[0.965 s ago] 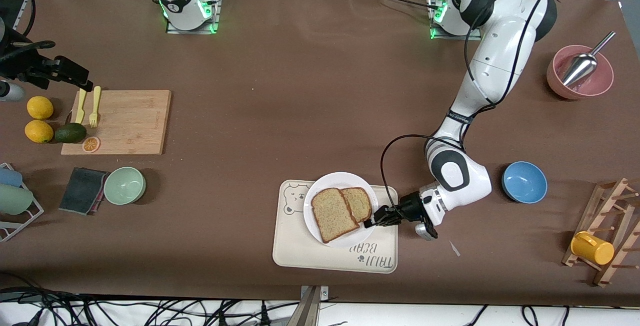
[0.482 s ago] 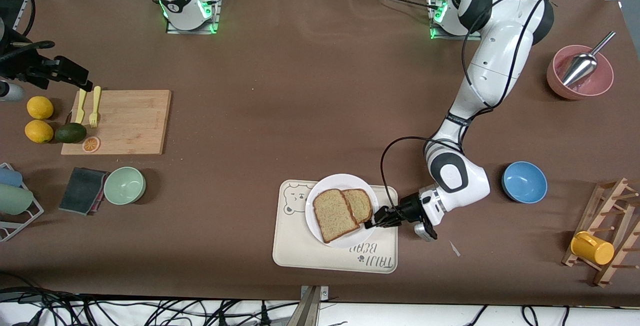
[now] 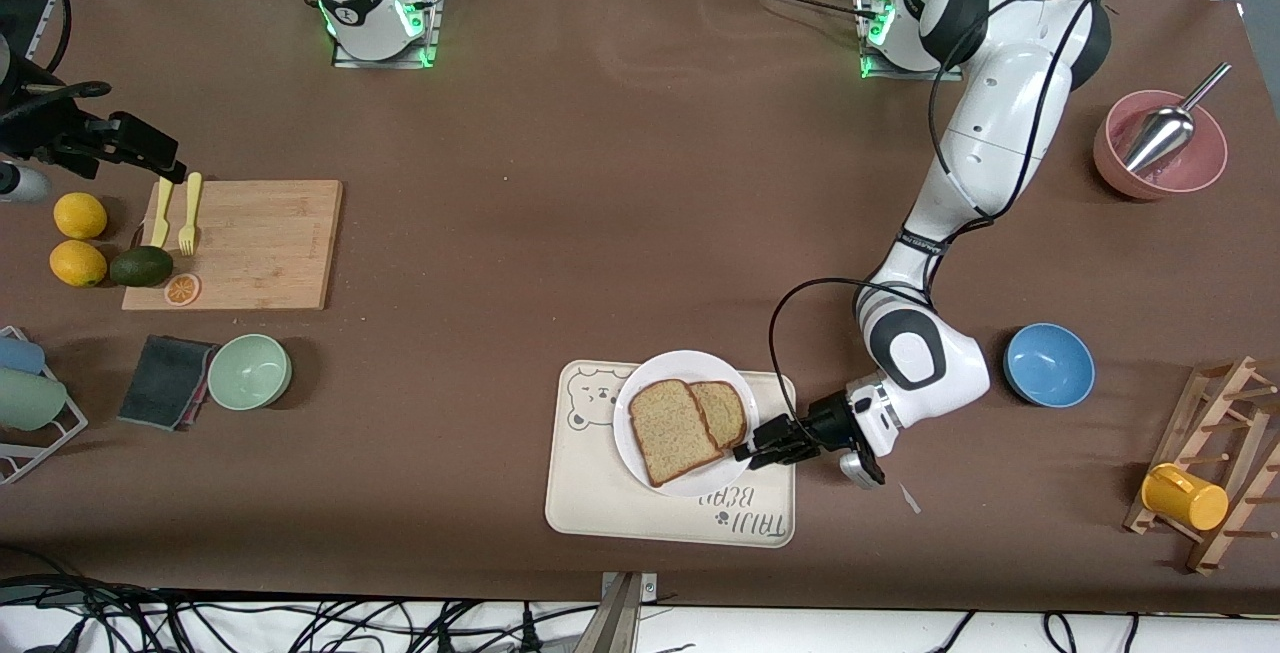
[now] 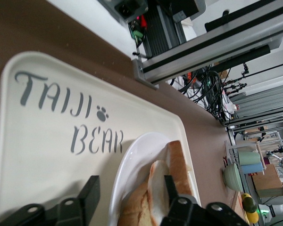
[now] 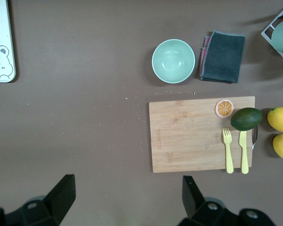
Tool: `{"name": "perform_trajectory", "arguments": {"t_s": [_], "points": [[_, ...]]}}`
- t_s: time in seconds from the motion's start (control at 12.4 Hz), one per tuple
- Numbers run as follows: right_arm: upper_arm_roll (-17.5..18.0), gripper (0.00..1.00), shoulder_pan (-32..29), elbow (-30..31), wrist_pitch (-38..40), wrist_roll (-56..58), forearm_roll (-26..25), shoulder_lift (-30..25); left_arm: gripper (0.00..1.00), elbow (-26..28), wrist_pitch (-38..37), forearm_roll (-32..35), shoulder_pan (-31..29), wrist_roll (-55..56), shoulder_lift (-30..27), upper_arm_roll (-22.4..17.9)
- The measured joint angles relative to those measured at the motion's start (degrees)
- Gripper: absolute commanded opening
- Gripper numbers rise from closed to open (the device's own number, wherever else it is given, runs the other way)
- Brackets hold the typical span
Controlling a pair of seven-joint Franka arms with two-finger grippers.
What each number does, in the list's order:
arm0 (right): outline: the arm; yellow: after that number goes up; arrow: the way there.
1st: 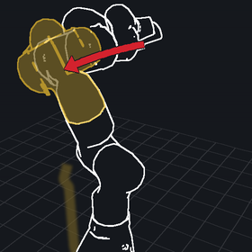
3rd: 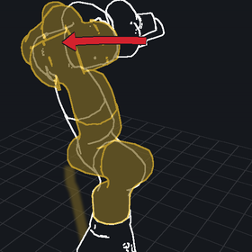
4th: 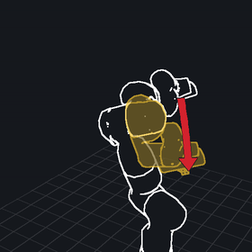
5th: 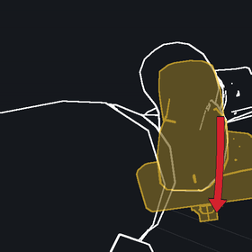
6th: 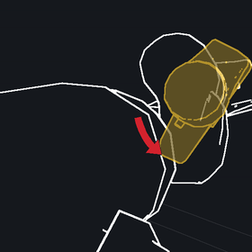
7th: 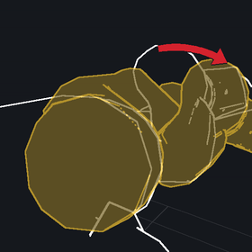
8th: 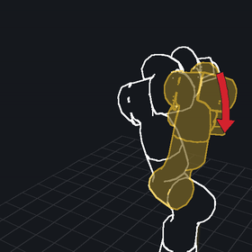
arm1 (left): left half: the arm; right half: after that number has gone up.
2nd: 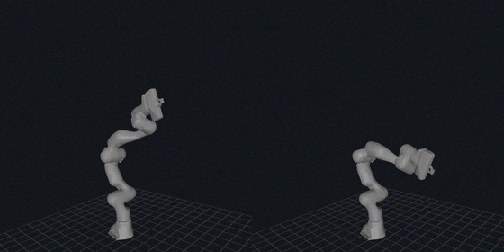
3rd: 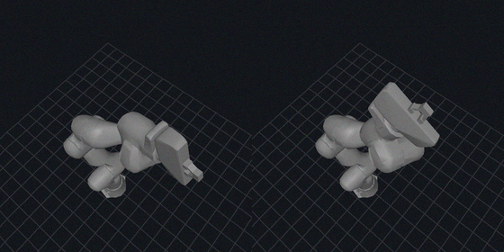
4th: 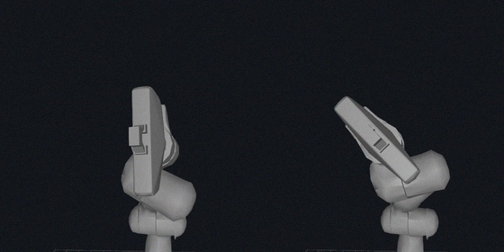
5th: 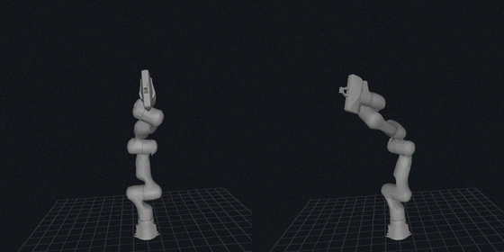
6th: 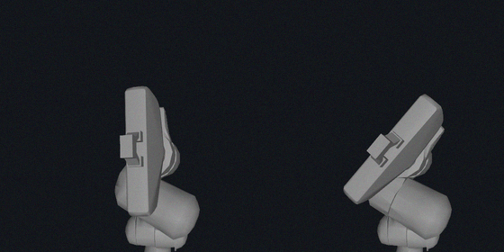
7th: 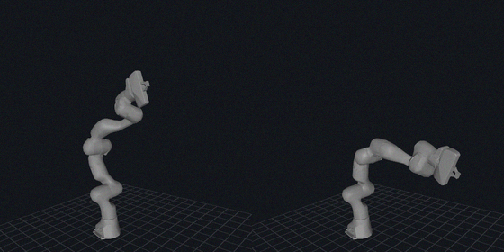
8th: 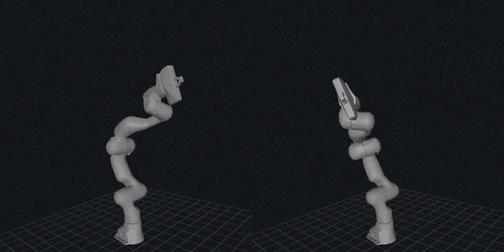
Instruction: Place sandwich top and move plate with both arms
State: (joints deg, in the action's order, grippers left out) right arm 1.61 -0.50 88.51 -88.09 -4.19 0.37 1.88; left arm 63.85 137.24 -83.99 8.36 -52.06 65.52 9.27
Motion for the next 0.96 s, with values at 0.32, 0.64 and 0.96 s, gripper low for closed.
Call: {"name": "perform_trajectory", "arguments": {"t_s": [0.32,0.64,0.96], "points": [[-0.09,1.0,0.0,-0.02,0.0,0.0,0.0,-0.01,1.0,0.42,-0.35,1.01,-0.8,0.17,-3.71,-1.29],[-0.09,1.0,0.0,-0.08,-0.01,0.0,0.0,-0.02,1.0,1.09,-6.63,22.73,-2.91,11.47,-8.72,-2.33],[-0.09,1.0,0.0,-0.1,-0.01,0.0,0.0,-0.02,1.0,1.26,-20.44,45.02,-6.75,23.86,-15.07,-2.54]]}}
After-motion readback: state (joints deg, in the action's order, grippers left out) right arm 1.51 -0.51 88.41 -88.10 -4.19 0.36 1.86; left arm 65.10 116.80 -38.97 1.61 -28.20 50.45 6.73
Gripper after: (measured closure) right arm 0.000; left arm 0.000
